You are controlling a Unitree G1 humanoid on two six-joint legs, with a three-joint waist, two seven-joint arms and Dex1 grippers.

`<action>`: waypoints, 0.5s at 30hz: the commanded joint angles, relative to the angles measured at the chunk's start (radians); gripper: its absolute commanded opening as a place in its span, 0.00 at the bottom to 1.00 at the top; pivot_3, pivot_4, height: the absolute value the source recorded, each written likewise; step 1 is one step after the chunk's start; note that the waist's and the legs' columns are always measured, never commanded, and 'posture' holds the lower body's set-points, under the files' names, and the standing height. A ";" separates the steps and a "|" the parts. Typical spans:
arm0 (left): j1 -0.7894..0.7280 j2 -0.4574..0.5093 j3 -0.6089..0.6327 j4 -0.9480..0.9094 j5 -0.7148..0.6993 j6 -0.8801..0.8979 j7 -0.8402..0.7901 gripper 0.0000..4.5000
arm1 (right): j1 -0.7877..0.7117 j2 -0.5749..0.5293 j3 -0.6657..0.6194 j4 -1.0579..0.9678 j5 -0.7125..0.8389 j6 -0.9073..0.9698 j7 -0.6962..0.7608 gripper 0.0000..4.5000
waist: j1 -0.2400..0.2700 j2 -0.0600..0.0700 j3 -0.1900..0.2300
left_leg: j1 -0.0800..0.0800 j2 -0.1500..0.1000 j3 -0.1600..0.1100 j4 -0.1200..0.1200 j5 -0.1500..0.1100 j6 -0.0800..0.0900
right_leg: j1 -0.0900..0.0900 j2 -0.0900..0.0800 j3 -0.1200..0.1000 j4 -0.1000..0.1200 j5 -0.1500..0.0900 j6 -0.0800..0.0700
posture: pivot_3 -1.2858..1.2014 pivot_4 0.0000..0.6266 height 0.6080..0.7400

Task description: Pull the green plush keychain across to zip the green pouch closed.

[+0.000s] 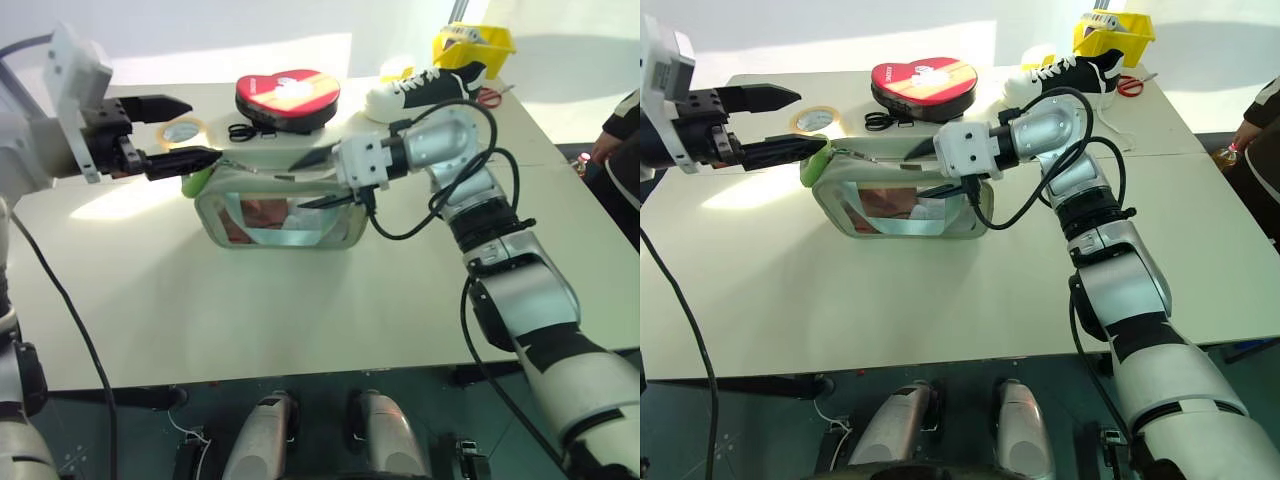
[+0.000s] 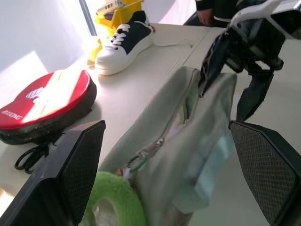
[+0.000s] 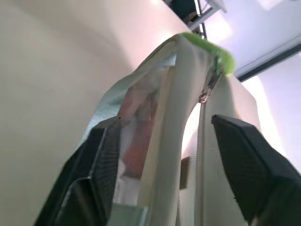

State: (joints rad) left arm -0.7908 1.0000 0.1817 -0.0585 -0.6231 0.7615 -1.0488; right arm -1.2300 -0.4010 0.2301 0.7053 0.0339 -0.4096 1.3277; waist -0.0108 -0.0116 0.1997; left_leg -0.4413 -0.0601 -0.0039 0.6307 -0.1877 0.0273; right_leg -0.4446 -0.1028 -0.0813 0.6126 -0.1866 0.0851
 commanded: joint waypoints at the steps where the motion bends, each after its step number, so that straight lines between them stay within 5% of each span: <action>1: 0.005 0.030 0.047 0.002 0.000 -0.006 0.000 1.00 | 0.011 -0.092 -0.079 -0.159 0.046 0.108 -0.028 0.64 | 0.002 0.000 0.000 | 0.000 0.000 0.000 0.000 0.000 0.000 | 0.000 0.000 0.000 0.000 0.000 0.000 | 0.52 0.24 1.00; 8: 0.157 0.082 0.122 -0.004 -0.001 -0.003 -0.007 1.00 | 0.239 -0.210 -0.108 -0.513 0.095 0.418 -0.079 0.64 | -0.007 0.000 0.000 | 0.000 0.001 0.000 -0.001 0.000 0.000 | 0.000 -0.002 0.000 0.000 -0.001 -0.001 | 0.52 0.24 1.00; 15: 0.252 0.125 0.131 0.050 0.047 -0.063 -0.029 1.00 | 0.289 -0.148 -0.062 -0.465 0.049 0.430 -0.155 0.59 | -0.001 0.000 0.000 | 0.000 0.003 0.001 0.000 -0.001 -0.001 | -0.001 -0.001 0.000 -0.001 -0.001 -0.007 | 0.52 0.24 1.00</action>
State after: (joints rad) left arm -0.5350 1.0998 0.2630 -0.0134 -0.5908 0.7260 -1.0724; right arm -0.9170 -0.5543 0.1777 0.2371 0.0878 0.0304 1.1905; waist -0.0121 -0.0117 0.1995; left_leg -0.4410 -0.0568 -0.0030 0.6307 -0.1887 0.0257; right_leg -0.4451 -0.1038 -0.0813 0.6116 -0.1878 0.0779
